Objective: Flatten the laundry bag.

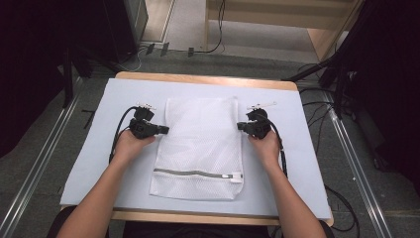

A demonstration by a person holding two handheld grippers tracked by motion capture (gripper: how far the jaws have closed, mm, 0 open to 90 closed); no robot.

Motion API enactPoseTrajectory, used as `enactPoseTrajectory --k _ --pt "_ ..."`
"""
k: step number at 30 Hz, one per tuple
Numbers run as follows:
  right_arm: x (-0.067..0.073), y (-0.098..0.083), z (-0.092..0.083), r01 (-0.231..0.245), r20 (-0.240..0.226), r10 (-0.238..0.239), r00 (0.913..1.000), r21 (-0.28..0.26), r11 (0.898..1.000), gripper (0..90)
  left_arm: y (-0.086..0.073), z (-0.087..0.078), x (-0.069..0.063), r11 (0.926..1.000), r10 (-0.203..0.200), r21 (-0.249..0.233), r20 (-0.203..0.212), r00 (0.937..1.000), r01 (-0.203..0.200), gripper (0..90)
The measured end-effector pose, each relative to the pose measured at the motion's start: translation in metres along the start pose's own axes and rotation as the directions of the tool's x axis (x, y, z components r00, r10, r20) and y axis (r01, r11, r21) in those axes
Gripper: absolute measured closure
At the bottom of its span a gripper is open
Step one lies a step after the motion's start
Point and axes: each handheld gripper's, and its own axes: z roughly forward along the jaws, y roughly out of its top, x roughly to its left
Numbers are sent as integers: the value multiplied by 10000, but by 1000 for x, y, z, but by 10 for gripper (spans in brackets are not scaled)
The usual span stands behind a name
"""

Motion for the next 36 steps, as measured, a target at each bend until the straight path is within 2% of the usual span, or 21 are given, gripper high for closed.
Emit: enactPoseTrajectory --k 6,10,17,21,24,28,36 --pt "0 5 7 154 94 -155 9998 27 9999 898 1 2 4 9999 -124 -97 -186 9998 122 900" --pt "-1 5 8 194 175 -195 9997 19 9998 896 4 3 7 9996 -226 -149 -159 9996 223 900" --pt "-2 3 7 67 206 -69 9998 65 10000 884 6 8 9 9993 -267 -267 -330 9991 258 900" --pt "-3 1 9 66 247 -70 9997 144 9999 818 6 10 10 9993 -367 -119 -320 9988 364 891" --pt "-5 1 8 10 215 -13 9998 147 9999 771 6 7 9 9994 -334 -107 -377 9987 330 795" --pt "-5 1 4 100 166 -101 9998 73 9999 708 7 0 9 9990 -387 -220 -207 9990 383 685" --pt "1 0 -2 215 -73 -215 9997 -3 9998 681 9 -11 2 9993 -266 -258 -192 9995 261 562"
